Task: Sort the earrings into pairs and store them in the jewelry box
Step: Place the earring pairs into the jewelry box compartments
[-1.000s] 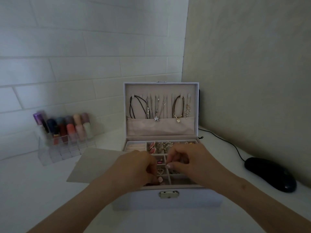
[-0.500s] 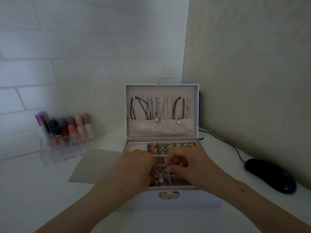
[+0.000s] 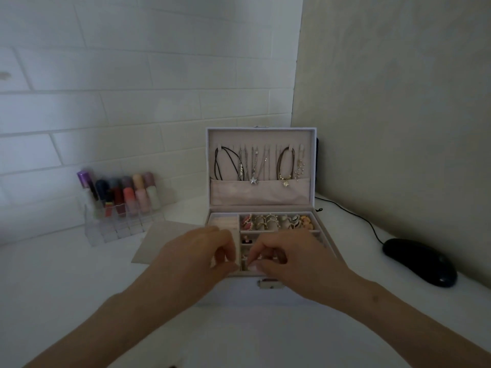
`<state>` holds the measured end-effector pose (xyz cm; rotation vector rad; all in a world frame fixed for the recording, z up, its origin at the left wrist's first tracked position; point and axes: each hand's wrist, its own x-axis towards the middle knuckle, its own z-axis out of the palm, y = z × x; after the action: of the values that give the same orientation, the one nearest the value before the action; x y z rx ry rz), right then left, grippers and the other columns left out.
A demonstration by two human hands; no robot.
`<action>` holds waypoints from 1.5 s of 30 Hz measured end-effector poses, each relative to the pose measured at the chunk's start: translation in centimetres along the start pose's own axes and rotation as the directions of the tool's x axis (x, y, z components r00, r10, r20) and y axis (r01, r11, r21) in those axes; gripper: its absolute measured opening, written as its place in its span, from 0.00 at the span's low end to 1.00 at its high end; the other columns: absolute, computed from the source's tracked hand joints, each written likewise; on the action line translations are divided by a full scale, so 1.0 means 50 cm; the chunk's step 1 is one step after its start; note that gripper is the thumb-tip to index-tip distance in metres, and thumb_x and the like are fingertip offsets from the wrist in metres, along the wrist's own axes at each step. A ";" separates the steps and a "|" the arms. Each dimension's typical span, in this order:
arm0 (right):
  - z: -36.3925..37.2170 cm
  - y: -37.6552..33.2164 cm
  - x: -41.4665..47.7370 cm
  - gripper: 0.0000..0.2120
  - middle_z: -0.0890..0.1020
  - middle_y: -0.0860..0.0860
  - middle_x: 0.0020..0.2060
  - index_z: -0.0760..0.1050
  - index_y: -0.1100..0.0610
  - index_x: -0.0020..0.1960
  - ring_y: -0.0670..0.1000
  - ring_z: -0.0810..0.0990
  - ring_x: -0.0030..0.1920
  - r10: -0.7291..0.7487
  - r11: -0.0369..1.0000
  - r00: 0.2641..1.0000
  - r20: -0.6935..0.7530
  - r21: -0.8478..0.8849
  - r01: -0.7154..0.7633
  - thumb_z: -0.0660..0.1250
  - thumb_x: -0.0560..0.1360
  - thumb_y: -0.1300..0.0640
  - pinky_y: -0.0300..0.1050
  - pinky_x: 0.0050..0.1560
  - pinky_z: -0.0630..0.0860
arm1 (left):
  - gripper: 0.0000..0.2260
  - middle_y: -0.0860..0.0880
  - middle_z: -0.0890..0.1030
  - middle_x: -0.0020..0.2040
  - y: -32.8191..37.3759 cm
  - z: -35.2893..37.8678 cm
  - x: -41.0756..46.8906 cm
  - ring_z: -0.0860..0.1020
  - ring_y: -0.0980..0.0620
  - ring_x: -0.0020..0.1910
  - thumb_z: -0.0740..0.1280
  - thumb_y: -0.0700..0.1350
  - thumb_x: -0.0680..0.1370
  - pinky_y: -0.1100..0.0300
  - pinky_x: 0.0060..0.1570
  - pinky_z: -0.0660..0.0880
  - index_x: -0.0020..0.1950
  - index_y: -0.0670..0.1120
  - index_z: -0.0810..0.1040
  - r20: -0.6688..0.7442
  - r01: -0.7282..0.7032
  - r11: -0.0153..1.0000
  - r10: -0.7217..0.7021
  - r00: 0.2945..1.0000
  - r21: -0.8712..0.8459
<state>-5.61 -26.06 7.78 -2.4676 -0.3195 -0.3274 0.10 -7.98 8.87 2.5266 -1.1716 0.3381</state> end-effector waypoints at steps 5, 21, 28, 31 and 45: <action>0.055 -0.049 -0.025 0.04 0.78 0.43 0.32 0.81 0.49 0.47 0.38 0.72 0.30 -0.104 0.993 0.989 0.110 -0.043 0.109 0.68 0.73 0.54 0.29 0.36 0.66 | 0.11 0.57 0.72 0.33 -0.005 -0.034 -0.079 0.70 0.62 0.33 0.63 0.58 0.75 0.69 0.32 0.65 0.36 0.58 0.66 0.052 0.087 0.993 -0.091 0.994 0.074; 0.201 -0.122 -0.033 0.11 0.77 0.54 0.46 0.79 0.56 0.51 0.55 0.76 0.47 -0.127 0.980 0.945 0.303 -0.112 0.167 0.71 0.71 0.53 0.42 0.40 0.61 | 0.09 0.60 0.73 0.42 -0.068 0.005 -0.181 0.70 0.61 0.43 0.71 0.54 0.70 0.72 0.36 0.63 0.46 0.55 0.73 0.488 0.115 0.983 -0.173 0.856 0.146; 0.193 -0.119 -0.036 0.10 0.79 0.54 0.48 0.78 0.57 0.49 0.55 0.76 0.50 -0.118 0.978 0.950 0.287 -0.132 0.162 0.69 0.72 0.52 0.45 0.44 0.66 | 0.14 0.60 0.67 0.38 -0.067 0.016 -0.183 0.67 0.62 0.40 0.68 0.54 0.72 0.72 0.35 0.62 0.34 0.57 0.64 0.469 0.091 0.984 -0.152 0.870 0.151; 0.170 -0.105 -0.042 0.10 0.81 0.50 0.48 0.79 0.55 0.48 0.52 0.77 0.50 -0.101 0.982 0.965 0.244 -0.129 0.136 0.69 0.72 0.50 0.45 0.49 0.70 | 0.12 0.59 0.68 0.41 -0.056 0.010 -0.172 0.67 0.65 0.38 0.68 0.55 0.72 0.71 0.37 0.64 0.36 0.57 0.66 0.424 0.091 0.992 -0.121 0.897 0.091; -0.017 -0.005 -0.065 0.07 0.77 0.36 0.24 0.79 0.47 0.34 0.35 0.74 0.30 0.224 0.975 0.972 -0.068 0.014 -0.224 0.76 0.65 0.56 0.28 0.33 0.68 | 0.07 0.52 0.74 0.43 0.055 0.008 0.042 0.74 0.53 0.45 0.74 0.46 0.70 0.59 0.47 0.71 0.39 0.50 0.76 0.129 0.013 0.966 0.021 0.991 -0.259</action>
<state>-8.87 -26.86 7.56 -2.4499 -0.0119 -0.3138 -0.67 -11.24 9.79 2.3457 -1.1838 0.0166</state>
